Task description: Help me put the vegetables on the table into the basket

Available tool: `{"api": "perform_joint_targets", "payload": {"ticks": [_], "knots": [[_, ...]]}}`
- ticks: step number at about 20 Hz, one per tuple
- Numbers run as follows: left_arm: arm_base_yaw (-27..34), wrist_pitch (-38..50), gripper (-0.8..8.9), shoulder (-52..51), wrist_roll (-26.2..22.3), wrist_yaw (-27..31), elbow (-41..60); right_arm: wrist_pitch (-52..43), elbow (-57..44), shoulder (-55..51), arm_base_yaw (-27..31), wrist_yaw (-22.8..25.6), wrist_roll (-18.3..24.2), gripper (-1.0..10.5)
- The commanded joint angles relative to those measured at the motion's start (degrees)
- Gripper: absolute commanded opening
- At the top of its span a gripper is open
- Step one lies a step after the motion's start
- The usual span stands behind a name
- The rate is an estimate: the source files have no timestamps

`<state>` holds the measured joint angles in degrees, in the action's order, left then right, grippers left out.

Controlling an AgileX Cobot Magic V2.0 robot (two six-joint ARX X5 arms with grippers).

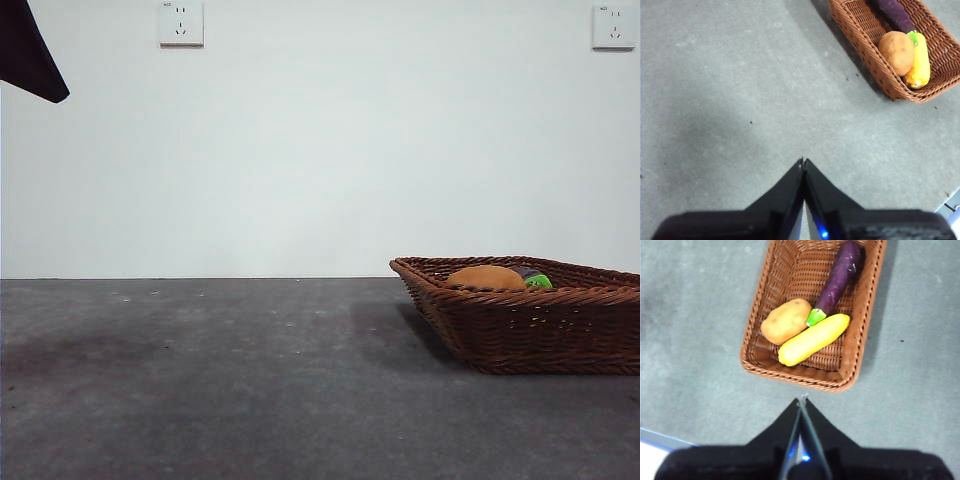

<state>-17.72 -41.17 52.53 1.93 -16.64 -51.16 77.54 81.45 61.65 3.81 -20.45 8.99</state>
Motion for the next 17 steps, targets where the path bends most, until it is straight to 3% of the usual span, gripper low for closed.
{"api": "perform_joint_targets", "payload": {"ticks": [1,3,9,17], "knots": [[0.22,0.76,-0.04,0.09,-1.99,0.5,0.04,1.27,0.09,0.09,-0.09,0.13,0.28,0.0],[0.35,2.34,-0.04,0.09,-2.23,1.77,0.04,1.27,0.09,0.11,-0.09,0.13,0.28,0.0],[2.75,14.75,-0.04,-1.75,-6.6,14.25,0.07,1.25,0.09,0.11,-0.09,0.44,0.28,0.0],[19.82,17.03,-0.04,-18.27,-15.89,16.68,0.2,1.25,0.09,0.11,-0.09,0.57,0.28,0.0]]}}
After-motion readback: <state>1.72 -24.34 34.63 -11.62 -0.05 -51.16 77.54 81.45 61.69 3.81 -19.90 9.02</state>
